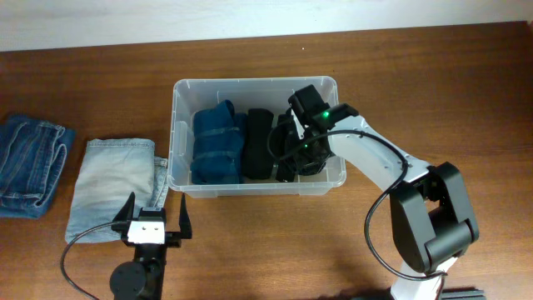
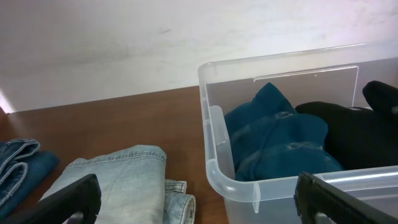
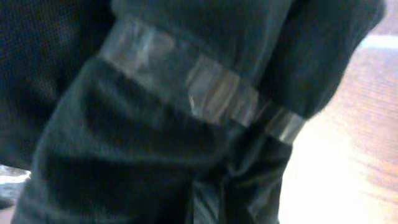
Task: Pack container
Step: 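Press the black garment down into the bin's right side with the right gripper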
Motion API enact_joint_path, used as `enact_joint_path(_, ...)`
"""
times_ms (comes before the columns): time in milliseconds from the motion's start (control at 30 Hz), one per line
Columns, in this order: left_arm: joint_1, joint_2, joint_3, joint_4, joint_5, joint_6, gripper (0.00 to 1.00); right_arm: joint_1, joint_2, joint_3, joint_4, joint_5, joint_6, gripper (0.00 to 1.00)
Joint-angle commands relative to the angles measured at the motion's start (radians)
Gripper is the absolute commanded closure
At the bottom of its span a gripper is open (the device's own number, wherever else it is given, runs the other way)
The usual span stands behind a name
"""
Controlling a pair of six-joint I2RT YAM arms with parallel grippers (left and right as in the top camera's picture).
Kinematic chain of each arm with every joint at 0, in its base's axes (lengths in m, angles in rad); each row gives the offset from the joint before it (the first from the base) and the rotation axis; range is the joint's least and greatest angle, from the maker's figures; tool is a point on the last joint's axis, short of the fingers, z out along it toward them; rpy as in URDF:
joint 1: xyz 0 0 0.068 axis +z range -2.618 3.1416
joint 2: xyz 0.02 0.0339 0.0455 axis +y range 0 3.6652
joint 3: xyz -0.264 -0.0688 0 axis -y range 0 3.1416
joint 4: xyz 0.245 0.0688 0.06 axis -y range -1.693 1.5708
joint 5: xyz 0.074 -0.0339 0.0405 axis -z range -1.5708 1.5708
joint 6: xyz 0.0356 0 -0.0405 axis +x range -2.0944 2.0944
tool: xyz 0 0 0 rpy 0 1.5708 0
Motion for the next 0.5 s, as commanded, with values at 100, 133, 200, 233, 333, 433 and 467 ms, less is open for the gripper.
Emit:
enact_joint_path(100, 0.004, -0.009, -0.008, 0.001, 0.007, 0.016, 0.0, 0.004, -0.047, 0.142, -0.066, 0.005, 0.007, 0.89)
enact_joint_path(133, 0.004, -0.009, -0.008, 0.001, 0.007, 0.016, 0.01, 0.004, -0.054, 0.157, -0.071, 0.005, 0.007, 0.88)
enact_joint_path(200, 0.004, -0.009, -0.008, 0.001, 0.007, 0.016, 0.01, 0.004, -0.058, 0.169, -0.067, 0.005, 0.008, 0.85)
enact_joint_path(233, 0.004, -0.009, -0.008, 0.001, 0.007, 0.016, 0.01, 0.004, -0.058, 0.169, -0.063, 0.005, 0.008, 0.85)
enact_joint_path(333, 0.004, -0.009, -0.008, 0.001, 0.007, 0.016, 0.01, 0.004, -0.047, 0.167, -0.05, 0.005, 0.008, 0.85)
enact_joint_path(433, 0.004, -0.009, -0.008, 0.001, 0.007, 0.016, 0.01, 0.005, -0.027, 0.167, -0.022, 0.004, 0.008, 0.84)
enact_joint_path(467, 0.004, -0.009, -0.008, 0.001, 0.007, 0.016, 0.01, 0.005, -0.017, 0.167, -0.012, 0.003, 0.008, 0.84)
